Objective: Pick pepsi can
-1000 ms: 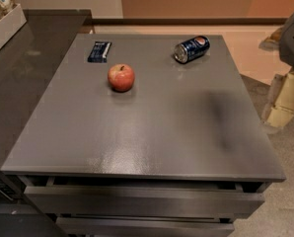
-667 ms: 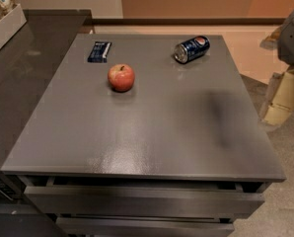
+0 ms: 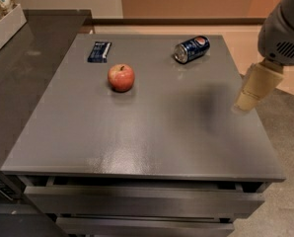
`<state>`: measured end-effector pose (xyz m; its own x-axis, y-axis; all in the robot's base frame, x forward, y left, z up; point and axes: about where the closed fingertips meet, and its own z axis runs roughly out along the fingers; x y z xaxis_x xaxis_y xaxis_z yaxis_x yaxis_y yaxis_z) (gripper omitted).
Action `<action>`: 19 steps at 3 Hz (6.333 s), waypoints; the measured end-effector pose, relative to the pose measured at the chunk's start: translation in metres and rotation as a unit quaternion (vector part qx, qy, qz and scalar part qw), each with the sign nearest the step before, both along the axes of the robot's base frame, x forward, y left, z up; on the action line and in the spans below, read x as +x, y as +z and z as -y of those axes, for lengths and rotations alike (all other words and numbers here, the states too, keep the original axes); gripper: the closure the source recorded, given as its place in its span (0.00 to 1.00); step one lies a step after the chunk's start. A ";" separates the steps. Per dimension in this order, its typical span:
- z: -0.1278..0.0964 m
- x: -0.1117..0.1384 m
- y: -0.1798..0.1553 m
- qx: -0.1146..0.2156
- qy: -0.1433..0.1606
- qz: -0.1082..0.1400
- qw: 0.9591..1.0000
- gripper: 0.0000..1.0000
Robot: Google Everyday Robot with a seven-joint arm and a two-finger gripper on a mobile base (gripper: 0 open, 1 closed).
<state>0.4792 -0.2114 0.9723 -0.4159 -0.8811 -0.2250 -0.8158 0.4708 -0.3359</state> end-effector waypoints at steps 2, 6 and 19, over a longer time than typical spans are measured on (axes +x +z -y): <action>0.004 0.058 0.002 0.058 -0.141 0.052 0.987 0.00; 0.020 0.185 -0.033 0.190 -0.380 -0.025 0.905 0.00; -0.041 0.292 -0.119 0.200 -0.726 0.029 0.658 0.17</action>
Offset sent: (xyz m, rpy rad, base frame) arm 0.0995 -0.0097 -0.0005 0.2191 -0.1430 -0.4606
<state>0.7710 -0.1701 0.8530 -0.7339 0.5694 -0.3704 0.5994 0.7994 0.0411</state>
